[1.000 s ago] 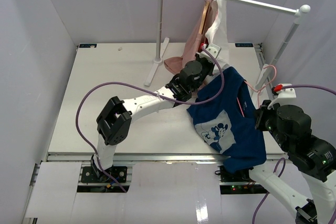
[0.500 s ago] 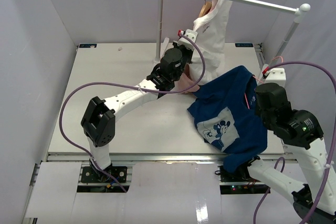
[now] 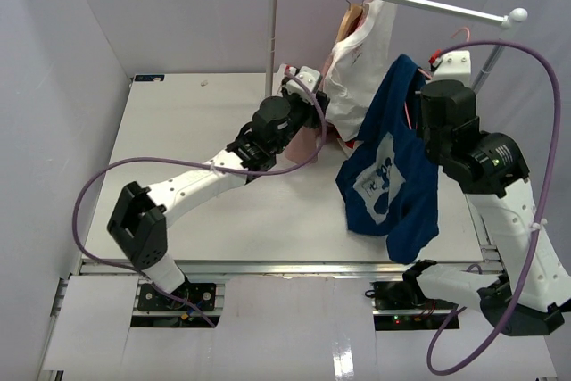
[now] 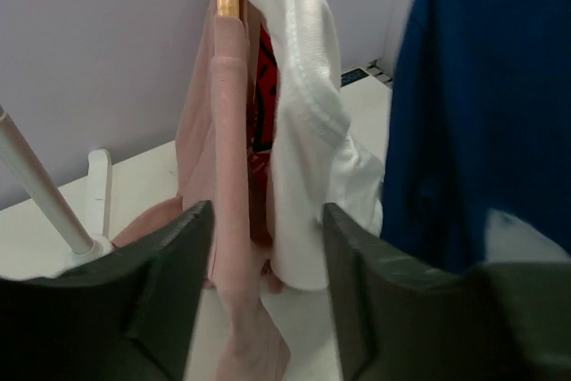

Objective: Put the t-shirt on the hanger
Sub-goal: Place the hanger at the clothesline.

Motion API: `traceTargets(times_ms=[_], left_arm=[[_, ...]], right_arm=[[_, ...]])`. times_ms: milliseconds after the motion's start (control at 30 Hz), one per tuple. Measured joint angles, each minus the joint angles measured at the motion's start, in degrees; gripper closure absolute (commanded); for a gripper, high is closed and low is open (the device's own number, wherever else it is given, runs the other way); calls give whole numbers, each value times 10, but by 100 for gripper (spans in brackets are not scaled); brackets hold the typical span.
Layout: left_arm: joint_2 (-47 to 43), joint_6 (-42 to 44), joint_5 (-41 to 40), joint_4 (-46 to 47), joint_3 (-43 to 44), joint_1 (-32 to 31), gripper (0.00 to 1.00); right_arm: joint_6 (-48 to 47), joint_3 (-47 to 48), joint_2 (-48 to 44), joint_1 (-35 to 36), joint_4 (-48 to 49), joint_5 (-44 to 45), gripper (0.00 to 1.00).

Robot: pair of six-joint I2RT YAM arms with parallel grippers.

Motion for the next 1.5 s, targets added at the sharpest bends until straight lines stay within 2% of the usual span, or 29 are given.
traceTargets(times_ms=[233, 400, 633, 800, 933, 1167, 1500], left_arm=[[-216, -61, 53, -65, -86, 0, 22], [-304, -92, 79, -82, -143, -1, 22], [-258, -131, 112, -99, -242, -10, 24], [-246, -139, 123, -109, -279, -38, 24], [-273, -139, 127, -100, -302, -44, 24], [-341, -142, 124, -60, -392, -63, 24], [-350, -139, 117, -46, -445, -80, 24]], right_arm=[[-31, 39, 44, 0, 64, -1, 92], [-51, 71, 93, -3, 87, 28, 92], [-64, 74, 123, -10, 96, 86, 92], [-93, 72, 121, -31, 132, 96, 92], [-98, 72, 130, -70, 145, 70, 92], [-84, 72, 156, -127, 151, 7, 92], [-84, 64, 169, -158, 201, -29, 92]])
